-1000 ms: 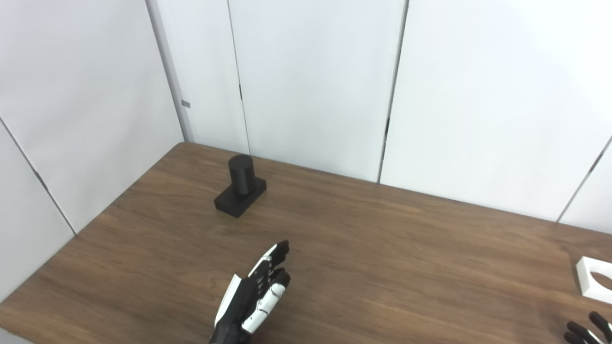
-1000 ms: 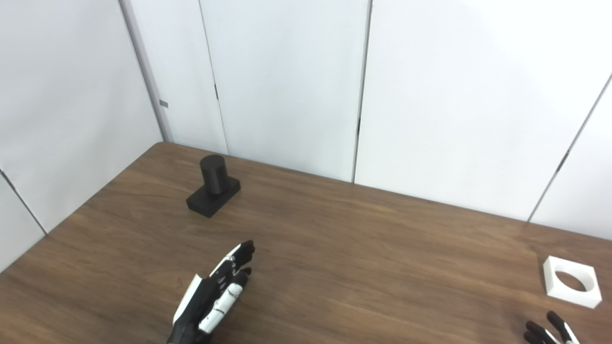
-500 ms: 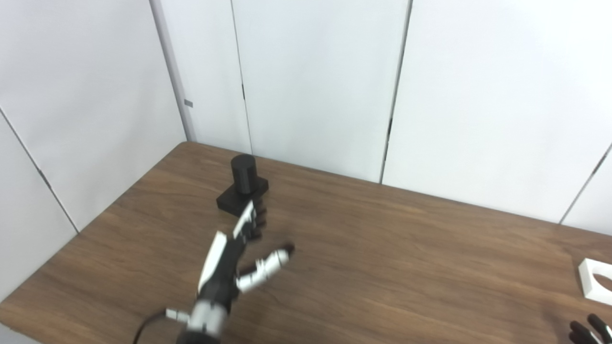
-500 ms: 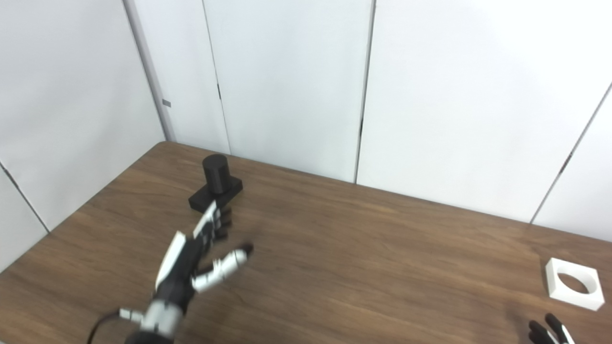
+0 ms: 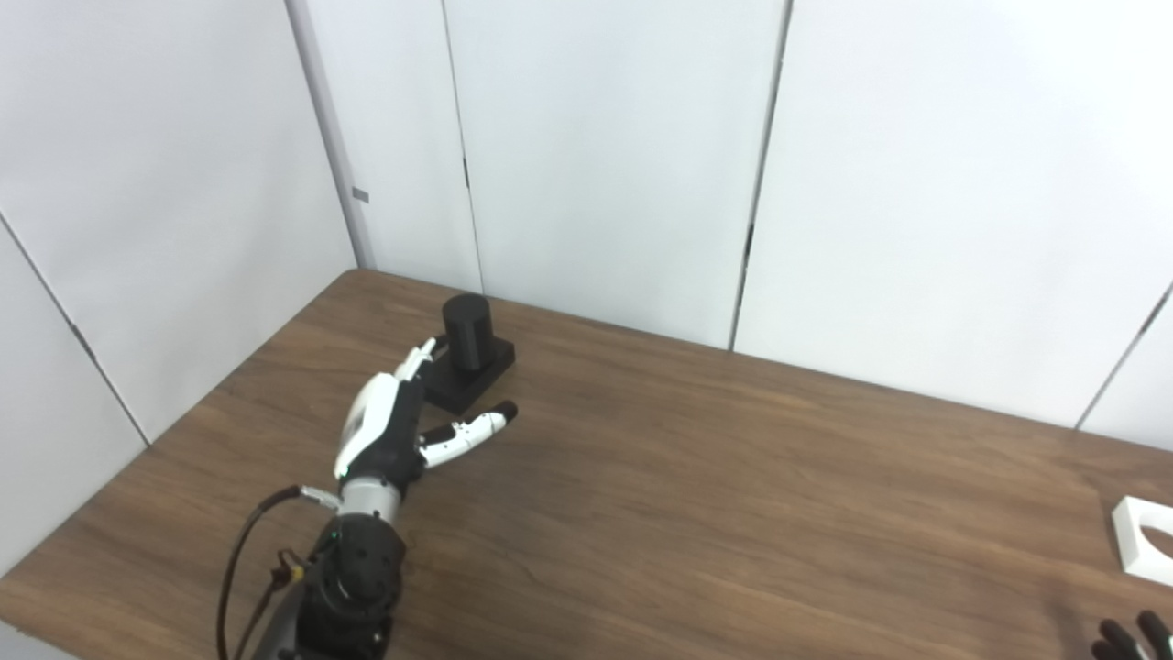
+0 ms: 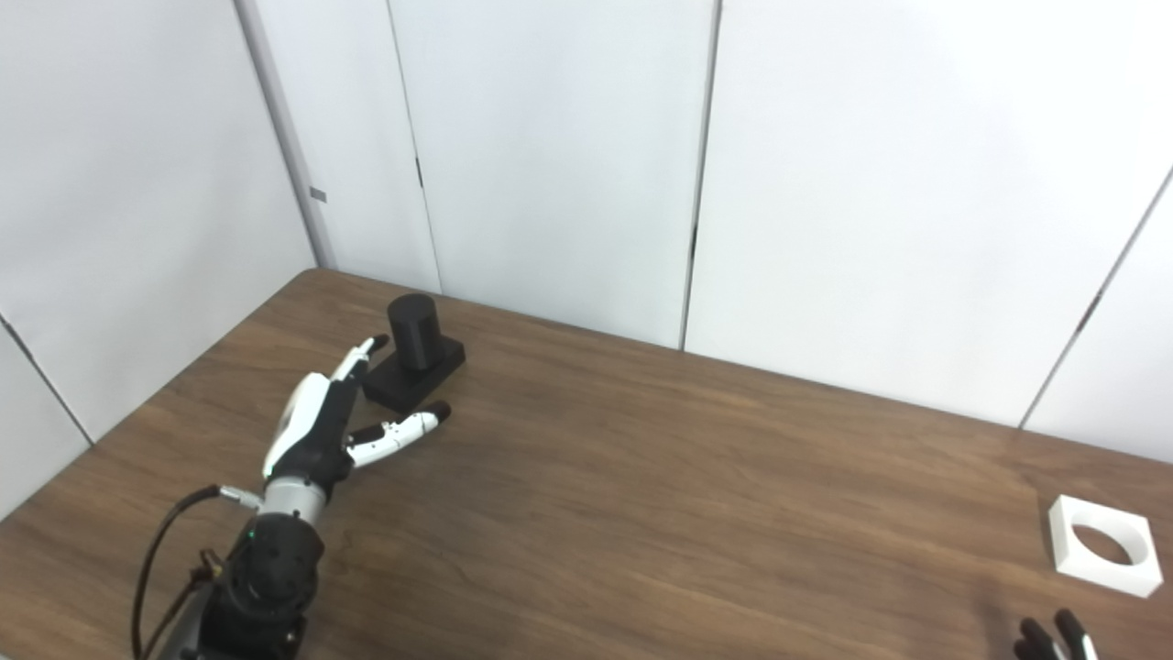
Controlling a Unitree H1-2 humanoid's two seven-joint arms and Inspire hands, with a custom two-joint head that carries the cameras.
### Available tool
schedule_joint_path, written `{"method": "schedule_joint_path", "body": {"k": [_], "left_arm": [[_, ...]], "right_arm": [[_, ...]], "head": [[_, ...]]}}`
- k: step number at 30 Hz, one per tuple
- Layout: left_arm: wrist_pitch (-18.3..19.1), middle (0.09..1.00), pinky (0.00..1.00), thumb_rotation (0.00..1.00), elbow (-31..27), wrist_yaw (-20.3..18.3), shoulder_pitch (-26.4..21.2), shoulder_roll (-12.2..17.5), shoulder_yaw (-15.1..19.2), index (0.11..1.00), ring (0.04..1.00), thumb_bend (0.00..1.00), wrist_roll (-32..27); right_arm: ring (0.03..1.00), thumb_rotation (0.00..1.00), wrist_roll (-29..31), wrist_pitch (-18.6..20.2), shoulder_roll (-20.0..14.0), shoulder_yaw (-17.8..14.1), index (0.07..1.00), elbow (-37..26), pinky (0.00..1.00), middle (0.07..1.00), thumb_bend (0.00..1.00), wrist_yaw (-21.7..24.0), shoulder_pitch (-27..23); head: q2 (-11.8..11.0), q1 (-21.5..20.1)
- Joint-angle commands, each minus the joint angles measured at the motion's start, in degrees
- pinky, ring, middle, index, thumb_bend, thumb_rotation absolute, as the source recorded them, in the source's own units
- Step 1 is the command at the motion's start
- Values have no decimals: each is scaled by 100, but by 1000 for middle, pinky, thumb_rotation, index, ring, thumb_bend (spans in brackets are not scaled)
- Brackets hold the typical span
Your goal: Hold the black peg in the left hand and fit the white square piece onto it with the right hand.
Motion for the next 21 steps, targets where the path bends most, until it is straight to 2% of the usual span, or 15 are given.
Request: {"method": "schedule_joint_path", "body": {"k": [1,4,11,21], "left_arm": [[-355,1000,953,455,181,343,-295,189,-91,942,1000,954,393],[-462,1000,993,473,489,551,-381,217,-147,931,1000,997,594],[-555,1000,1000,471,969,892,-509,225,-198,926,1000,1000,830],[162,981,946,515,1586,1029,-1034,187,-167,894,994,960,1233]], "right_arm": [[985,1000,-101,112,-21,71,999,-140,989,946,700,118,-2],[999,1000,-117,114,-14,83,1000,-161,999,959,683,123,1],[999,1000,-234,169,22,92,1000,-193,1000,946,660,71,8],[981,1000,-280,136,36,76,1000,-172,1000,941,622,81,-4]], "head": [[10,-2],[14,-19],[0,-27],[-7,-13]]}}
